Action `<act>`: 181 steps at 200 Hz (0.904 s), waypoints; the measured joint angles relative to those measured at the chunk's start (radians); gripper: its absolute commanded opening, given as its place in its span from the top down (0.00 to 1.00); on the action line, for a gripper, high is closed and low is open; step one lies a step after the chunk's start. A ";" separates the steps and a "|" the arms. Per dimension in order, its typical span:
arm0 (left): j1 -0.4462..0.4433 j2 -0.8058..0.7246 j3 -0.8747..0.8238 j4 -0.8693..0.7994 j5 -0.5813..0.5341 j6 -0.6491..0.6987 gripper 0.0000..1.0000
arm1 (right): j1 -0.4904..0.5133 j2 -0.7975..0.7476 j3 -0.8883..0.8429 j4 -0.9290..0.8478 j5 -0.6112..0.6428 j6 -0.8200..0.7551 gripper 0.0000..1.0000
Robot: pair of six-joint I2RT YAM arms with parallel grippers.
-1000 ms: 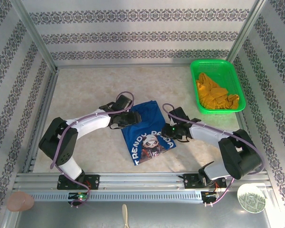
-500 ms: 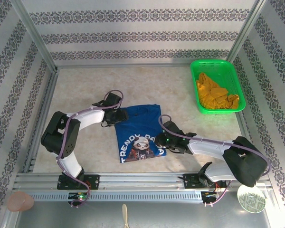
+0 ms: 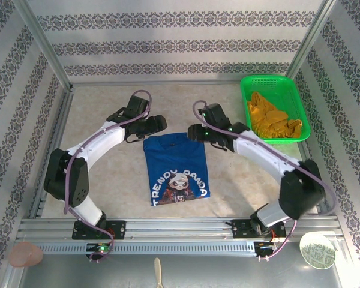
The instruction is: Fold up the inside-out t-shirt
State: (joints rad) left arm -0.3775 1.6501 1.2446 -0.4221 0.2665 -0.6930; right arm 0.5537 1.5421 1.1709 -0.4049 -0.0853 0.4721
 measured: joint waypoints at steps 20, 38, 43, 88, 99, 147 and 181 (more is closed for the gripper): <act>0.001 0.044 -0.013 0.016 0.019 -0.021 0.26 | 0.007 0.120 0.079 -0.051 0.027 -0.082 0.50; 0.010 0.072 -0.068 0.052 0.031 -0.053 0.26 | 0.027 0.200 0.113 -0.097 0.065 -0.129 0.49; 0.014 0.077 -0.085 0.063 0.034 -0.064 0.27 | 0.035 0.216 0.120 -0.108 0.078 -0.140 0.49; 0.033 0.125 -0.166 0.134 0.045 -0.127 0.27 | 0.086 0.321 0.223 -0.172 0.169 -0.195 0.60; 0.033 0.134 -0.166 0.149 0.048 -0.131 0.27 | 0.089 0.346 0.249 -0.177 0.184 -0.207 0.63; 0.033 0.172 -0.166 0.193 0.048 -0.139 0.27 | 0.077 0.446 0.325 -0.214 0.230 -0.216 0.96; 0.033 0.175 -0.166 0.204 0.051 -0.138 0.27 | 0.053 0.470 0.360 -0.240 0.234 -0.214 1.00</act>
State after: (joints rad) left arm -0.3447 1.8248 1.0782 -0.2184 0.3180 -0.8314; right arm 0.6067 2.0125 1.5311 -0.6445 0.1490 0.2584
